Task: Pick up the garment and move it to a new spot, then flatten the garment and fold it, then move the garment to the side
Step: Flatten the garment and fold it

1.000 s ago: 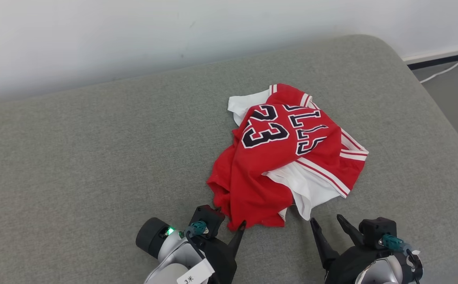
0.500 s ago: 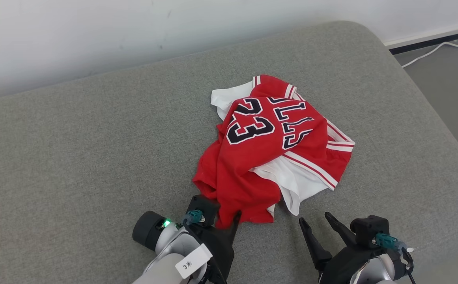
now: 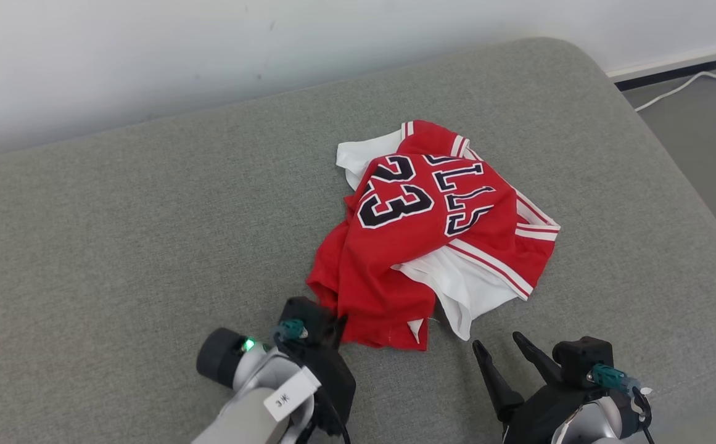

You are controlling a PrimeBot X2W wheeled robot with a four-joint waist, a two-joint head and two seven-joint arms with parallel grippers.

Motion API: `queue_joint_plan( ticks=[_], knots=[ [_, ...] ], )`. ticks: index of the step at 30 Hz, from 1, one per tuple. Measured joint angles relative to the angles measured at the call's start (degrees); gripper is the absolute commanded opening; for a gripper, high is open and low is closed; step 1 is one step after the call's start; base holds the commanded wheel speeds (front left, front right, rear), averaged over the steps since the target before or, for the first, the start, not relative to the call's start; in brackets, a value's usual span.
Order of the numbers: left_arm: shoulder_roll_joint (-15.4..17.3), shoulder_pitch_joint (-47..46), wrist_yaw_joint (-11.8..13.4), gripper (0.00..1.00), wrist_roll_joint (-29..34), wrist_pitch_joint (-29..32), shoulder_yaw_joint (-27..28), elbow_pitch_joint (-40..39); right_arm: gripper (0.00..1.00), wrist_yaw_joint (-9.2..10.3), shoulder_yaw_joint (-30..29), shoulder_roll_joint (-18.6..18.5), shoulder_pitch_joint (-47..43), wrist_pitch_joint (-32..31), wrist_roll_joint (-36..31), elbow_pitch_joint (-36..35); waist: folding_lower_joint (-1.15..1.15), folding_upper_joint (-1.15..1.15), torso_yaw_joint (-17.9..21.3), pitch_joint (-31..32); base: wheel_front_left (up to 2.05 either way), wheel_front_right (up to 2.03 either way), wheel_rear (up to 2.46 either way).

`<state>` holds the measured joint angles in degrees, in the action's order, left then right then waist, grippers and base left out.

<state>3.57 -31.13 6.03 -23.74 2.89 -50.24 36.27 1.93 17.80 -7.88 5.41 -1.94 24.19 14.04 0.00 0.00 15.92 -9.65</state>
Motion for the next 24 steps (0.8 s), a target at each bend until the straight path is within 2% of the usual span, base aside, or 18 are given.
queue_joint_plan(
  ticks=[7, 14, 24],
  knots=[
    [2.5, -7.4, 0.5, 0.0, 0.3, -3.1, 5.3, -4.1, 1.0, 0.08, -0.1, -0.1, -0.1, 0.2, 0.0, 0.6, 0.0, 0.0, -1.0, 0.9, 0.0, 0.0, 0.0],
    [5.7, -11.5, 0.6, 0.0, 2.3, -3.0, 7.0, -6.7, 1.0, 0.08, 0.4, 0.0, -0.2, 0.2, 0.0, 0.8, 0.0, 0.0, -1.4, 2.2, 0.0, 0.0, 0.0],
    [14.1, -12.4, 1.0, 0.0, 4.7, 1.9, 12.5, -7.3, 1.0, 0.16, 0.4, -0.1, -1.3, 0.3, 0.0, 1.1, 0.0, 0.0, -1.4, 3.9, 0.0, 0.0, 0.0]
  ],
)
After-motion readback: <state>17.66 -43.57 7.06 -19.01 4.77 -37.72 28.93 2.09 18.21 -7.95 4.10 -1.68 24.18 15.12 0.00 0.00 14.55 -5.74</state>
